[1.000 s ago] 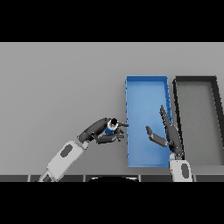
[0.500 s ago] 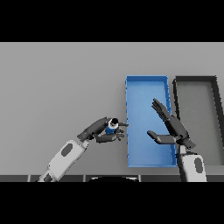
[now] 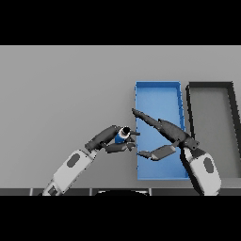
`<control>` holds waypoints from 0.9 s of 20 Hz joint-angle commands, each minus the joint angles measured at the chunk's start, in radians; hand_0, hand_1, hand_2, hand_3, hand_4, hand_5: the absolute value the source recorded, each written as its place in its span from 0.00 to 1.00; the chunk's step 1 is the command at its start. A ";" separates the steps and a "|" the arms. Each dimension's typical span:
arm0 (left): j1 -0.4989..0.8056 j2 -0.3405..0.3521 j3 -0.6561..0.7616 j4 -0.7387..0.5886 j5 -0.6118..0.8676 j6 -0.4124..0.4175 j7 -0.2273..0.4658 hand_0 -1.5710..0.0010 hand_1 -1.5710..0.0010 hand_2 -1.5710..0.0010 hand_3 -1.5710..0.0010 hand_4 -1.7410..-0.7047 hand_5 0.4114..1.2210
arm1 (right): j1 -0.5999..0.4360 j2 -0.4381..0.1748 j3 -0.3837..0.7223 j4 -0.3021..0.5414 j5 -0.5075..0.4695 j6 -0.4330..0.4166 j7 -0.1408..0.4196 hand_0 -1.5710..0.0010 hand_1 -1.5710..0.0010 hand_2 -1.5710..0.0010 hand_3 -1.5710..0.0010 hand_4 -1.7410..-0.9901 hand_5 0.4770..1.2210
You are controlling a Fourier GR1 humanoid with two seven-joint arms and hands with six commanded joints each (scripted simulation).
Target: Pick up the blue pipe and place it into the blue bin.
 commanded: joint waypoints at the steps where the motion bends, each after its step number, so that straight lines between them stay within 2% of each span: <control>1: -0.012 0.000 0.011 0.009 0.007 -0.004 -0.001 0.00 0.00 0.00 0.09 0.01 1.00 | -0.016 -0.005 0.014 0.003 0.008 0.019 0.006 1.00 1.00 1.00 1.00 0.58 0.07; 3: -0.007 -0.004 0.010 0.014 0.013 -0.011 0.003 0.00 0.00 0.00 0.09 0.01 1.00 | -0.057 0.004 0.036 0.024 0.012 0.045 0.009 1.00 1.00 1.00 1.00 0.59 0.07; 7: -0.010 -0.009 0.016 0.022 0.028 -0.042 -0.047 0.00 0.00 0.00 0.06 0.01 1.00 | -0.160 0.055 0.084 0.093 0.009 0.075 0.045 1.00 1.00 1.00 1.00 0.65 0.08; 9: -0.012 -0.014 0.010 0.037 0.019 -0.044 -0.025 0.00 0.00 0.00 0.04 0.01 1.00 | -0.196 0.088 0.104 0.118 0.019 0.068 0.066 1.00 1.00 1.00 1.00 0.68 0.07; 12: -0.014 -0.009 0.019 0.046 0.027 -0.057 -0.027 0.00 0.00 0.00 0.04 0.01 1.00 | -0.230 0.125 0.118 0.170 0.040 0.069 0.074 1.00 1.00 1.00 1.00 0.69 0.05; 15: -0.008 -0.003 0.025 0.022 0.053 -0.070 -0.014 0.00 0.00 0.00 0.08 0.02 1.00 | -0.275 0.151 0.122 0.232 0.043 0.094 0.069 1.00 0.99 0.97 1.00 0.68 0.05; 16: -0.020 -0.004 0.032 0.034 0.068 -0.085 -0.001 0.00 0.00 0.00 0.06 0.02 1.00 | -0.305 0.164 0.120 0.263 0.047 0.096 0.076 0.99 0.98 0.96 0.99 0.67 0.05; 17: -0.025 -0.007 0.031 0.038 0.068 -0.089 0.000 0.00 0.00 0.00 0.11 0.02 1.00 | -0.311 0.173 0.128 0.275 0.046 0.112 0.067 0.97 0.95 0.93 0.97 0.63 0.06; 18: -0.034 -0.003 0.030 0.038 0.038 -0.087 -0.042 0.05 0.11 0.13 0.27 0.11 1.00 | -0.336 0.178 0.129 0.278 0.032 0.114 0.084 0.91 0.89 0.88 0.93 0.58 0.06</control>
